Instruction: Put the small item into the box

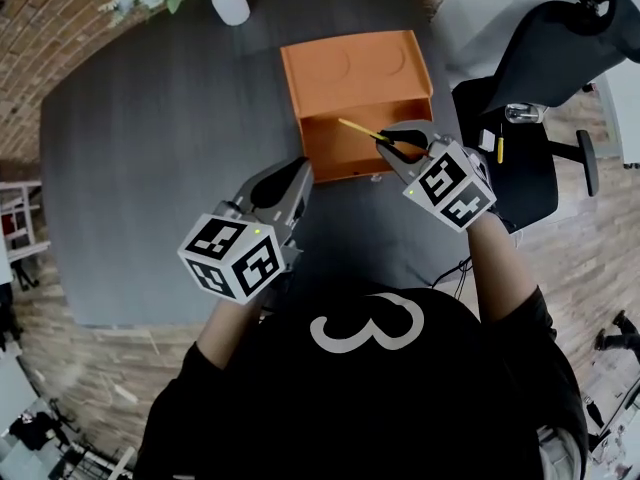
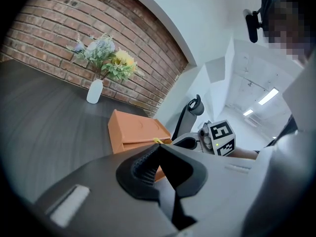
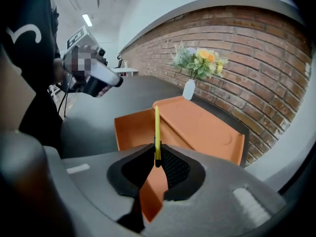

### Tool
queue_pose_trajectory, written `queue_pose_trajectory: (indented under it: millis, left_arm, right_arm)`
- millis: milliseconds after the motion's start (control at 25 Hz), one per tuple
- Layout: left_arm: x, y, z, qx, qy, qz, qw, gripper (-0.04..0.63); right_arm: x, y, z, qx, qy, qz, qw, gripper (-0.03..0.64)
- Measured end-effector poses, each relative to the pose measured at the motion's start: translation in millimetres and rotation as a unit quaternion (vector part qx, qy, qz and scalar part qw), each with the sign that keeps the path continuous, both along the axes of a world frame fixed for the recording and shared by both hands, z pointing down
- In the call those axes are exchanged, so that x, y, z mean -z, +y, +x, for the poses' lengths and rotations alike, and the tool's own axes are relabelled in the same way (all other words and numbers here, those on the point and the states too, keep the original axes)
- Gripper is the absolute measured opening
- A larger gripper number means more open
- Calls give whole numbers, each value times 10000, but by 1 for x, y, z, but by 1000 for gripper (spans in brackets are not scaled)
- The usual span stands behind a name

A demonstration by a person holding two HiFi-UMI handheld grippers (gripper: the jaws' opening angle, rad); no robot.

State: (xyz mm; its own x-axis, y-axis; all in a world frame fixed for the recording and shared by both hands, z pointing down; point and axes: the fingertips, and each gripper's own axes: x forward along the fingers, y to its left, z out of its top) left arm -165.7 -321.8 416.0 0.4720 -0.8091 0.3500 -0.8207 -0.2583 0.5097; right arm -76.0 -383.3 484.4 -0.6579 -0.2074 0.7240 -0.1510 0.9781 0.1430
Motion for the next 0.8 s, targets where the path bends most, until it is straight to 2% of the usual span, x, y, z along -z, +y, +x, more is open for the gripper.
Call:
queue_pose_trajectory:
  millis: [200,400,800]
  left_arm:
    - [-11,0,0,19,26,-103,9999,12]
    - [-19,2,-3,66,52,-179,9998,11]
    - [-25,8,-17,267,131,-248,9992,11]
  right_arm:
    - [-26,-5,-2,279,778,187,9964,49]
    - [-47,-6,-5,409,1268,137,9910,49]
    - [-68,-13,-8,411,1625,17,9858,49]
